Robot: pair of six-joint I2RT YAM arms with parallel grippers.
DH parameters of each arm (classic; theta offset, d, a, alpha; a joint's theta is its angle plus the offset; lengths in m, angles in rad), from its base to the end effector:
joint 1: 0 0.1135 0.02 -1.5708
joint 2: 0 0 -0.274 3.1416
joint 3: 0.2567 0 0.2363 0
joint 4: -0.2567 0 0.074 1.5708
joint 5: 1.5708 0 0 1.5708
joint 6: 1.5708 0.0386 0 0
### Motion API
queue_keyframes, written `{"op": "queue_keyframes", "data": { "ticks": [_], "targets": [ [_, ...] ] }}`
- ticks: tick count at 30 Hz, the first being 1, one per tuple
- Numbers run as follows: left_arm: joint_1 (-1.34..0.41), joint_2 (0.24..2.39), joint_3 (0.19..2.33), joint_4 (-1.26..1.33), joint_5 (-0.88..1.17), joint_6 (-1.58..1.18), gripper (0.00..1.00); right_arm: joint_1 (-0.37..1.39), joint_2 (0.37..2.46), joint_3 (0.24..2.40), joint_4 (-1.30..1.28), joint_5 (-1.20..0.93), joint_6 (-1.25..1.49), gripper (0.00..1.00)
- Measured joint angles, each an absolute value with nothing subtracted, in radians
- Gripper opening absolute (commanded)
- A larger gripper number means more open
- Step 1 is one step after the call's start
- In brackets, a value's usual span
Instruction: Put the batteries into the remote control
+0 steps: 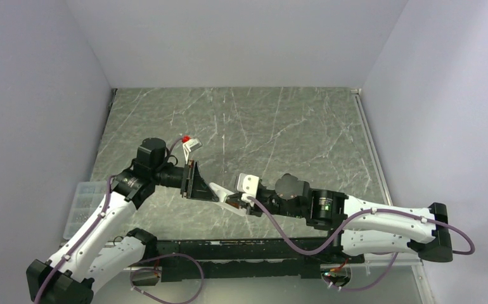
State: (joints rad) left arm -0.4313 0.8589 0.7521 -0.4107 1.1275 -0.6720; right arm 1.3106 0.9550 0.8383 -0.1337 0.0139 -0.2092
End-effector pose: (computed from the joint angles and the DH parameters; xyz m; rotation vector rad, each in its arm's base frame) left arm 0.1247 -0.0958 0.3114 0.5229 2.2144 -1.8006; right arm 0.0532 0.1978 0.3422 -1.2940 1.3766 0.7564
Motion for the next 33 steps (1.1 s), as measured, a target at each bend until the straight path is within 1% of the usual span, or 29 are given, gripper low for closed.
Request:
{"op": "queue_keyframes", "data": {
  "ticks": [14, 23, 33],
  "targets": [
    [-0.426, 0.846, 0.752, -0.429, 1.120, -0.675, 0.00, 1.323, 0.981, 0.838, -0.128, 0.051, -0.209, 0.00],
    [-0.421, 0.833, 0.735, -0.334, 1.130, -0.764, 0.00, 1.330, 0.988, 0.838, -0.110, 0.096, -0.209, 0.00],
    [-0.417, 0.804, 0.735, -0.322, 1.132, -0.770, 0.00, 1.343, 0.979, 0.838, -0.092, 0.131, -0.197, 0.00]
  ]
}}
